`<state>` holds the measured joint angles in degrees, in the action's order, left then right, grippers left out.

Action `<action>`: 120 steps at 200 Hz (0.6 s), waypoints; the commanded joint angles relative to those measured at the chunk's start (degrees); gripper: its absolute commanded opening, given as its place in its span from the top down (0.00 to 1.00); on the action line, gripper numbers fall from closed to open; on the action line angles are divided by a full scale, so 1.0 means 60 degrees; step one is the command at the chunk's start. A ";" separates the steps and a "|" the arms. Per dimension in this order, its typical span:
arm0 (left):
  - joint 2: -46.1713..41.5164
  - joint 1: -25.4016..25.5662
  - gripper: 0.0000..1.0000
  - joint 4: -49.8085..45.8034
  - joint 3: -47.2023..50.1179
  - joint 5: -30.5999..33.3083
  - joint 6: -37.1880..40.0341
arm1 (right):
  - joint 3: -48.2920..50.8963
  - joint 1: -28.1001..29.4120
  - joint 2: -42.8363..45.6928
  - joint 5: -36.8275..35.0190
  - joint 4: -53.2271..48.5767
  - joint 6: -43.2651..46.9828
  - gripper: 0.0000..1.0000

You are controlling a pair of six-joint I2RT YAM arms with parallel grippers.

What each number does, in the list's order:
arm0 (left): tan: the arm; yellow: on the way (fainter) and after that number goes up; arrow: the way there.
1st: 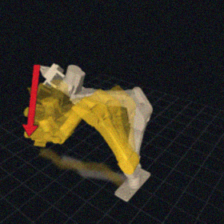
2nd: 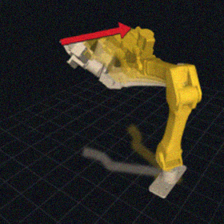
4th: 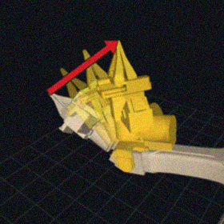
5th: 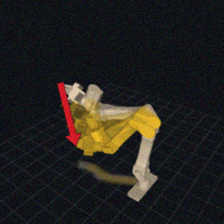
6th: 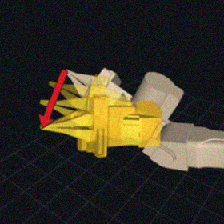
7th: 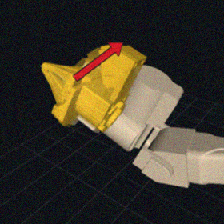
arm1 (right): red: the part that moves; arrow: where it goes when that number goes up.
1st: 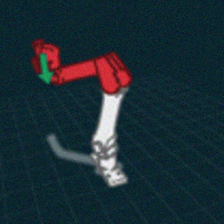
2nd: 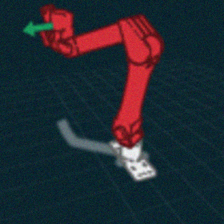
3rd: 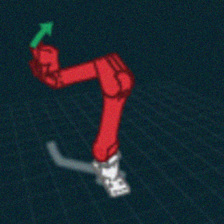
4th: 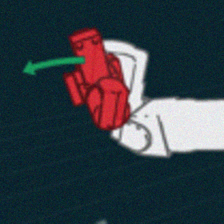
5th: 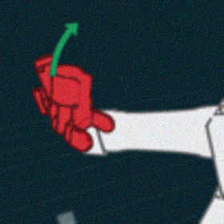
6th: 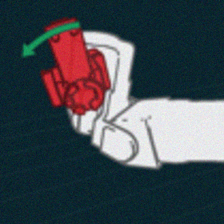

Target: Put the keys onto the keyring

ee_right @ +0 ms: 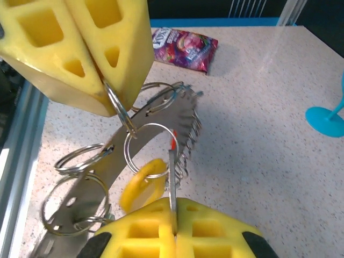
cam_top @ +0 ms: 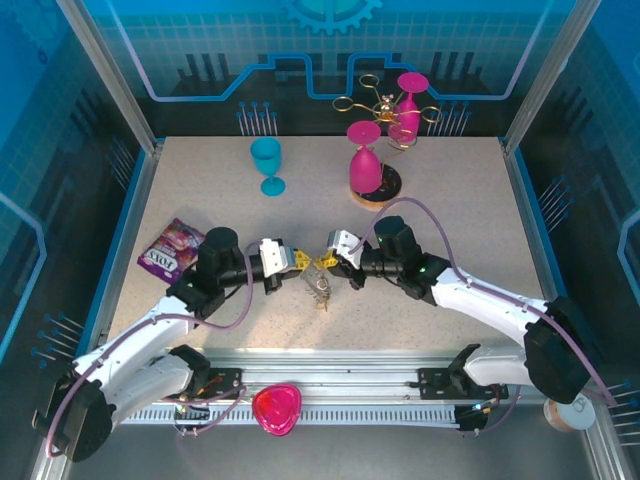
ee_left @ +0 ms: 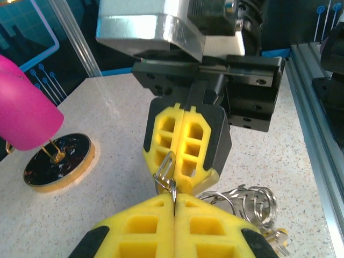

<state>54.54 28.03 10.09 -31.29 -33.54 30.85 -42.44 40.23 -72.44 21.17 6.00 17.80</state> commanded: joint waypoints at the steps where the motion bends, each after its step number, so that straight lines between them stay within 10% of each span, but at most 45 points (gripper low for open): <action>1: 0.0084 0.0034 1.00 -0.0356 -0.0251 0.0156 0.0364 | -0.0651 0.0091 0.0160 -0.0959 -0.0995 0.0176 1.00; 68: 0.0427 0.0034 0.97 -0.0850 -0.0367 0.0612 0.0447 | -0.1937 0.0403 -0.0049 -0.1234 -0.2542 0.0635 1.00; 120: -0.0342 0.0030 0.30 -0.0987 -0.0215 0.1400 0.0153 | -0.2838 0.0458 -0.0671 -0.1514 -0.3154 0.0919 1.00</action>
<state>56.38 28.03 6.07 -32.16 -28.42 32.95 -55.31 42.48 -74.81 13.45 -11.16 21.67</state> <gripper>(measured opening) 0.596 0.057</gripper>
